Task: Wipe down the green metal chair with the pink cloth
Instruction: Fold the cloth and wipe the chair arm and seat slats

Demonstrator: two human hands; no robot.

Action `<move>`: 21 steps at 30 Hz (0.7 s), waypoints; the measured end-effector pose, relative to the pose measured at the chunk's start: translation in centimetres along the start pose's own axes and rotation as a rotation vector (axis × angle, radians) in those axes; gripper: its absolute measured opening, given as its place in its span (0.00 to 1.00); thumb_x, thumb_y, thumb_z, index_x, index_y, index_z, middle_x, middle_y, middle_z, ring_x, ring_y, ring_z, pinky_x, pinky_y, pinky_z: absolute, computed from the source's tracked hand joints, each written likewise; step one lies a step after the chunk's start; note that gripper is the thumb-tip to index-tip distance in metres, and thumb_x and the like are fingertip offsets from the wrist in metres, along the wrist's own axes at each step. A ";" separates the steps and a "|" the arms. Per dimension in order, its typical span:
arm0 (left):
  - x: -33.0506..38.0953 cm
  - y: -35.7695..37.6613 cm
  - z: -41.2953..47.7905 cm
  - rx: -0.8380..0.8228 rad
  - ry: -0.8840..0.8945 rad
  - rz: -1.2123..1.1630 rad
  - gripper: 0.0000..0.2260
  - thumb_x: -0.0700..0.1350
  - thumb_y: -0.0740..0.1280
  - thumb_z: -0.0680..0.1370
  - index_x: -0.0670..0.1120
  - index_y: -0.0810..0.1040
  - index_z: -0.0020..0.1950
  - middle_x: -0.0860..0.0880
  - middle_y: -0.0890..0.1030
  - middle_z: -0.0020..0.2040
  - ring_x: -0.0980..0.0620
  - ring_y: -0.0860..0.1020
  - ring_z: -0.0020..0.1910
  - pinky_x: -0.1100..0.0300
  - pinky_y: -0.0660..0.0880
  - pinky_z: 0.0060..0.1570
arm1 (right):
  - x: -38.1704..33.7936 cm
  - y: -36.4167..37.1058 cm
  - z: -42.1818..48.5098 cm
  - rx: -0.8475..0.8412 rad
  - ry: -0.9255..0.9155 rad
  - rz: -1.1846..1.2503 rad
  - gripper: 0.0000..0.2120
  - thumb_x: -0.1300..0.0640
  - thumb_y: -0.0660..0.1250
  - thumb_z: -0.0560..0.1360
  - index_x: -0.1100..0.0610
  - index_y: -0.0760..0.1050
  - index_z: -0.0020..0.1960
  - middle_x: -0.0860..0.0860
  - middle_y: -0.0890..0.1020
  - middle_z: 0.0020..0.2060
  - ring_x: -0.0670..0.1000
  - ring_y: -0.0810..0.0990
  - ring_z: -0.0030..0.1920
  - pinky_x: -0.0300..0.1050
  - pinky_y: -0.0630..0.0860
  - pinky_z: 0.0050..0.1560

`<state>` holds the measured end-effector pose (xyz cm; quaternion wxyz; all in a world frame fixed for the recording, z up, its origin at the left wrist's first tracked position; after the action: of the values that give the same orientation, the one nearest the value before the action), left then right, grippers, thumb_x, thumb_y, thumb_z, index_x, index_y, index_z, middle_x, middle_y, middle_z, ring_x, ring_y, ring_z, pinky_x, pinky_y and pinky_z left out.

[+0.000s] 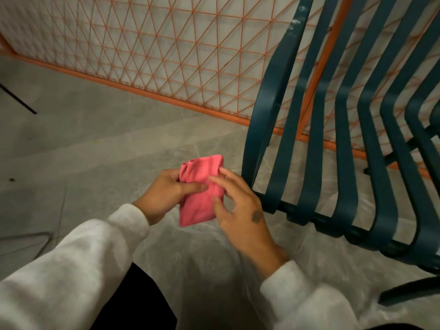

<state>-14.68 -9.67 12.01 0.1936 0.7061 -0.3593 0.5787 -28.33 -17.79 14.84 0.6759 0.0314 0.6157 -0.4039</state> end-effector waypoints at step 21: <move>8.0 11.4 14.8 -0.164 0.490 0.456 0.08 0.43 0.65 0.78 0.38 0.78 0.45 0.48 0.75 0.38 0.49 0.75 0.39 0.53 0.76 0.49 | 7.7 -13.2 11.1 -0.150 0.260 -0.805 0.26 0.36 0.56 0.79 0.42 0.62 0.75 0.52 0.58 0.78 0.53 0.51 0.79 0.54 0.48 0.76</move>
<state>-12.44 -29.71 14.26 0.1957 0.4298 -0.4959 0.7287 -27.75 -36.58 16.93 0.3817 -0.2098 0.6865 -0.5823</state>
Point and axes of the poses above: each hand's wrist, its own z-axis towards the middle knuckle, its own y-axis out of the palm, x = y × z, the point moved 9 cm from there along z, towards the middle knuckle
